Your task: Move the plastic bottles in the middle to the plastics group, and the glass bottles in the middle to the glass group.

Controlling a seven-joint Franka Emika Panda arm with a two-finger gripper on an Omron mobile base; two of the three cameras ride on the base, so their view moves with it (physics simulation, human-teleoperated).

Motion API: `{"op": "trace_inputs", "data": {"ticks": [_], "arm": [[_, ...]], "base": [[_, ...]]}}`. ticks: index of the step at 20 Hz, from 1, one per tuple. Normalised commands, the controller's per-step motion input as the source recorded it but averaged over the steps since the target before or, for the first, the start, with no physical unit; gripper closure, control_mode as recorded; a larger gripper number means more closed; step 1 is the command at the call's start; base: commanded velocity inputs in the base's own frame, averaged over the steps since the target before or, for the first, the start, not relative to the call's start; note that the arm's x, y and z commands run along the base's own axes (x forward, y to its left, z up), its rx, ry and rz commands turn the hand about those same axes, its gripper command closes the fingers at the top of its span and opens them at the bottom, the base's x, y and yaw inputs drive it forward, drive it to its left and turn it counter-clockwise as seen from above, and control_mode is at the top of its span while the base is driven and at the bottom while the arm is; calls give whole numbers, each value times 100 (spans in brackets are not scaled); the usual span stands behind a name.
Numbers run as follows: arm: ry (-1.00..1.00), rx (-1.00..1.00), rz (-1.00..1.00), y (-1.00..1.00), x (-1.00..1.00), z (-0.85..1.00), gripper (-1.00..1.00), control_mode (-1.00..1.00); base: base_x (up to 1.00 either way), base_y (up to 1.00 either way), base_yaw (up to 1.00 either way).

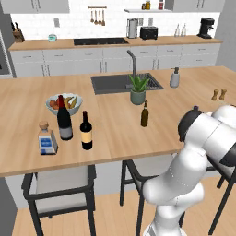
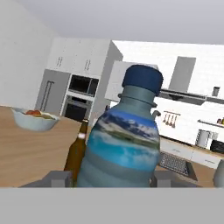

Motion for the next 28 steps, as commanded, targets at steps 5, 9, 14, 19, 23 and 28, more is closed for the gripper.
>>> {"op": "trace_inputs", "data": {"ticks": [5,9,14,19,23,28], "arm": [[14,0,-50,-83,-10,1,100,-100],[13,0,-59,-79,-1,-1,100,-100],[6,-8,-58,-69,-2,0,100,-100],[3,-15,-51,-32,-9,-3,100,-100],[0,-15,-42,-25,-17,-34,100,-100],[-1,-16,-26,9,-16,-61,100,-100]], "base": [[0,0,0],[0,0,0],[0,0,0],[0,0,0],[0,0,0],[0,0,0]]}}
